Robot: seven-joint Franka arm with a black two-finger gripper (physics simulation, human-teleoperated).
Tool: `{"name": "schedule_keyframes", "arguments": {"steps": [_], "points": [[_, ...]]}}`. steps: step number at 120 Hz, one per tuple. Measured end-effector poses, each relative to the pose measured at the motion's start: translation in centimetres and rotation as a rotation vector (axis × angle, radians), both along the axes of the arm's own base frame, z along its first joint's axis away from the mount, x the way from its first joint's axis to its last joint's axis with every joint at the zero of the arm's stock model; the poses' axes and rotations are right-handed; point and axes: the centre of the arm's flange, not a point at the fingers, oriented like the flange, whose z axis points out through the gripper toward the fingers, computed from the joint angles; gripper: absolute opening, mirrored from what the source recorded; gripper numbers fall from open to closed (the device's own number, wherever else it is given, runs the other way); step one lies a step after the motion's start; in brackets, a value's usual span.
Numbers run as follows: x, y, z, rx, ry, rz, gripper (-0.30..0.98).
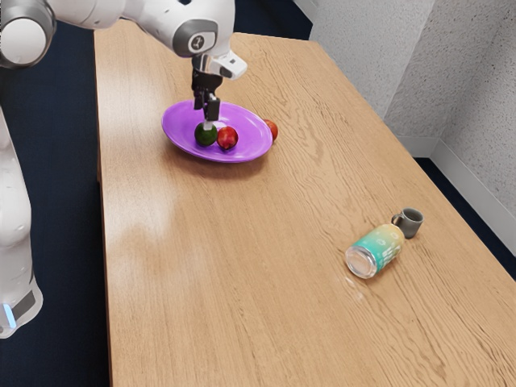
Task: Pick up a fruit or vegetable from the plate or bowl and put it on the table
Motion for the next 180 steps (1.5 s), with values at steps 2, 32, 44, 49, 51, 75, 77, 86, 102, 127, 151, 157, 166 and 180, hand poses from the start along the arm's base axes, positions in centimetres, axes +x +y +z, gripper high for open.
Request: {"name": "schedule_keyframes", "arguments": {"steps": [2,32,44,49,51,75,77,86,102,127,151,157,166,180], "points": [[0.0,0.0,-0.1,-0.001,0.001,0.0,0.69],[0.7,0.0,-1.3,-0.013,0.021,-0.009,0.69],[0.9,-0.1,-1.6,-0.018,0.024,-0.014,0.69],[1.0,-0.2,-1.7,-0.021,0.025,-0.016,0.69],[1.0,-0.3,-1.8,-0.021,0.025,-0.016,0.69],[1.5,-0.7,-2.0,-0.022,0.022,-0.029,0.69],[1.5,-0.6,-2.1,-0.022,0.023,-0.029,0.69],[1.6,-0.6,-2.3,-0.02,0.023,-0.03,0.69],[1.8,-0.5,-2.7,-0.017,0.021,-0.032,0.69],[2.0,-0.3,-3.1,-0.014,0.02,-0.032,0.69],[1.8,0.1,-3.0,-0.011,0.015,-0.024,0.69],[1.8,0.3,-3.1,-0.011,0.015,-0.022,0.69],[1.8,0.4,-3.4,-0.013,0.019,-0.018,0.69],[2.0,0.4,-3.9,-0.017,0.022,-0.018,0.69]]}}
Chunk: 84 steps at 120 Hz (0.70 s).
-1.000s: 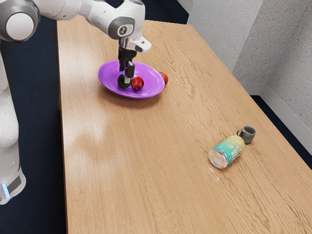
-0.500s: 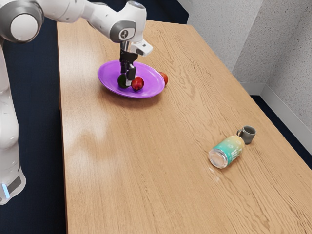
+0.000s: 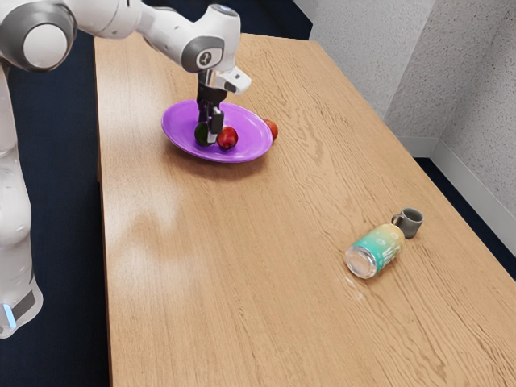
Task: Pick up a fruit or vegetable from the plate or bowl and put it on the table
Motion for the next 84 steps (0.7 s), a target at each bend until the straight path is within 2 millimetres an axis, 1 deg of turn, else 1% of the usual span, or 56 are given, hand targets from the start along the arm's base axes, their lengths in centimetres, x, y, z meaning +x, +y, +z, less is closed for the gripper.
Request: {"name": "schedule_keyframes", "arguments": {"steps": [35,53,58,63,71,79,84], "points": [[0.3,0.2,-1.0,-0.009,0.009,0.006,0.68],[0.3,0.4,-1.3,-0.021,0.007,0.019,0.4],[0.2,0.4,-1.2,-0.02,0.004,0.021,0.35],[0.2,0.4,-0.9,-0.017,-0.001,0.022,0.31],[0.0,0.1,0.4,-0.011,-0.022,0.019,0.32],[-0.3,-0.6,2.5,-0.005,-0.053,0.007,0.33],[-0.2,-1.7,4.2,0.003,-0.076,-0.013,0.32]]}}
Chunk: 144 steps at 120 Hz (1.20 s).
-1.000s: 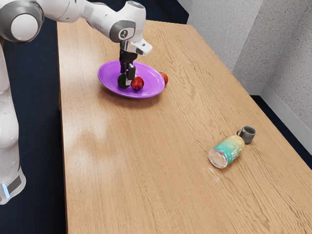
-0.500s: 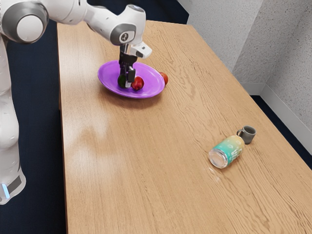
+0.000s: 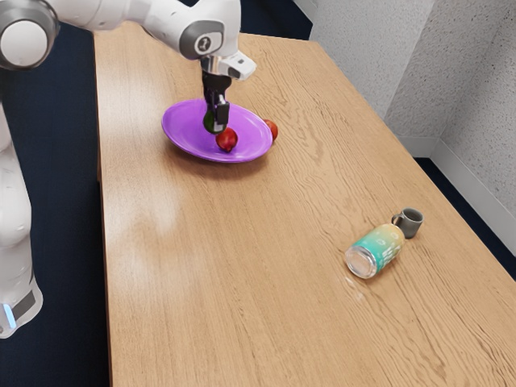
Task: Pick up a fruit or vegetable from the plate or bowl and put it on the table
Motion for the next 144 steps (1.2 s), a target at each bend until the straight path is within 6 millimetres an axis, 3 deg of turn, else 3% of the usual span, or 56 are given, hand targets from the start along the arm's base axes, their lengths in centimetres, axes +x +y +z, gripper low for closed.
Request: {"name": "schedule_keyframes", "arguments": {"steps": [18,48,58,74,92,107,124,144], "points": [[1.6,-6.9,3.8,0.026,-0.039,-0.13,0.33],[4.2,-15.4,4.9,0.047,-0.032,-0.283,0.26],[5.0,-17.4,5.1,0.048,-0.032,-0.318,0.24],[5.8,-19.6,5.1,0.051,-0.029,-0.353,0.22],[6.0,-20.7,5.2,0.057,-0.028,-0.368,0.2],[6.2,-21.5,5.6,0.054,-0.033,-0.379,0.29],[6.2,-22.2,5.7,0.04,-0.031,-0.393,0.54],[6.2,-22.3,5.9,0.034,-0.032,-0.399,0.64]]}}
